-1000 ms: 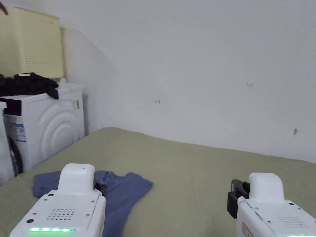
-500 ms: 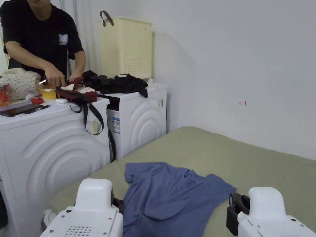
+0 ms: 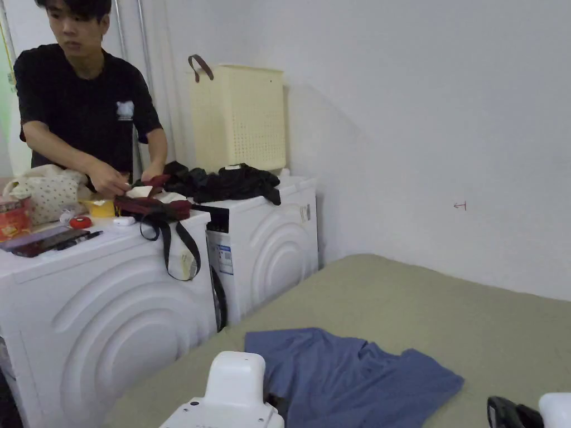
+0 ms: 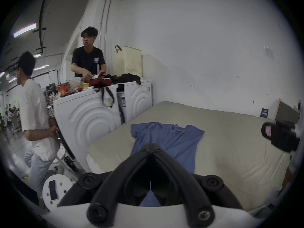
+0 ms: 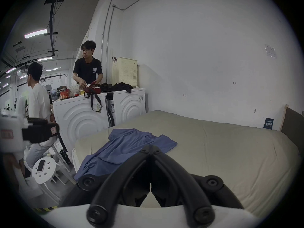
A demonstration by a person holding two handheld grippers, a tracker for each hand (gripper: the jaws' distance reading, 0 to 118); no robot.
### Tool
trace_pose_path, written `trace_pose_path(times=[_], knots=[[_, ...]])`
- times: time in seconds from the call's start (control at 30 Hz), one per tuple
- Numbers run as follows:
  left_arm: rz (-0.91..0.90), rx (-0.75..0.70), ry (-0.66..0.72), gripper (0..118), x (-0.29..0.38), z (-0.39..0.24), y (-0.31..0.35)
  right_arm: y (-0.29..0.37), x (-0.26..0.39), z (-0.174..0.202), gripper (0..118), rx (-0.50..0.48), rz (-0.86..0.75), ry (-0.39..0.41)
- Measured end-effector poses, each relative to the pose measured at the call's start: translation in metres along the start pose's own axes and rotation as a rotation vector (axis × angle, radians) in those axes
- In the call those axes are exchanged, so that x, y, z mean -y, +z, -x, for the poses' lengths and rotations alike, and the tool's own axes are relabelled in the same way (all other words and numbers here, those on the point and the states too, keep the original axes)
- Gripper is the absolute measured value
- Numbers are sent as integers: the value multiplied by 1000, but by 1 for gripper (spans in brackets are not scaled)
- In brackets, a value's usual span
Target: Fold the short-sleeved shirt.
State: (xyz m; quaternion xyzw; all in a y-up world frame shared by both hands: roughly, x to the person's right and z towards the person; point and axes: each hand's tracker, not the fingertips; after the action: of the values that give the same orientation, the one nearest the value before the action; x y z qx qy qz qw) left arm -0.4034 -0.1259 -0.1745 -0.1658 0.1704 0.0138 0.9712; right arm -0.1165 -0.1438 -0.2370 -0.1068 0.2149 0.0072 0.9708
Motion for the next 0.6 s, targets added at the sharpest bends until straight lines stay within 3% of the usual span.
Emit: trace_pose_path(times=[0.17,0.37,0.43,0.47,0.5,0.53,0.6], knots=[[117,136,-2,0,-38,-15,-71,-17,5,-19,1,17,31,-5],[411,251,-64,2,-70,-40,-196,-38,17,-46,1,46,83,-17],[524,322,-82,21,-69,-52,-243,-44,19,-55,1,54,101,-18],[576,311,-125,40,-67,-61,-265,-46,21,-59,1,54,109,-20],[628,313,-177,77,-63,-69,-287,-49,23,-64,1,56,117,-25],[679,301,-192,96,-58,-78,-310,-52,24,-69,1,58,126,-28],[741,309,-242,100,-46,-92,-342,-55,28,-76,1,61,144,-28]])
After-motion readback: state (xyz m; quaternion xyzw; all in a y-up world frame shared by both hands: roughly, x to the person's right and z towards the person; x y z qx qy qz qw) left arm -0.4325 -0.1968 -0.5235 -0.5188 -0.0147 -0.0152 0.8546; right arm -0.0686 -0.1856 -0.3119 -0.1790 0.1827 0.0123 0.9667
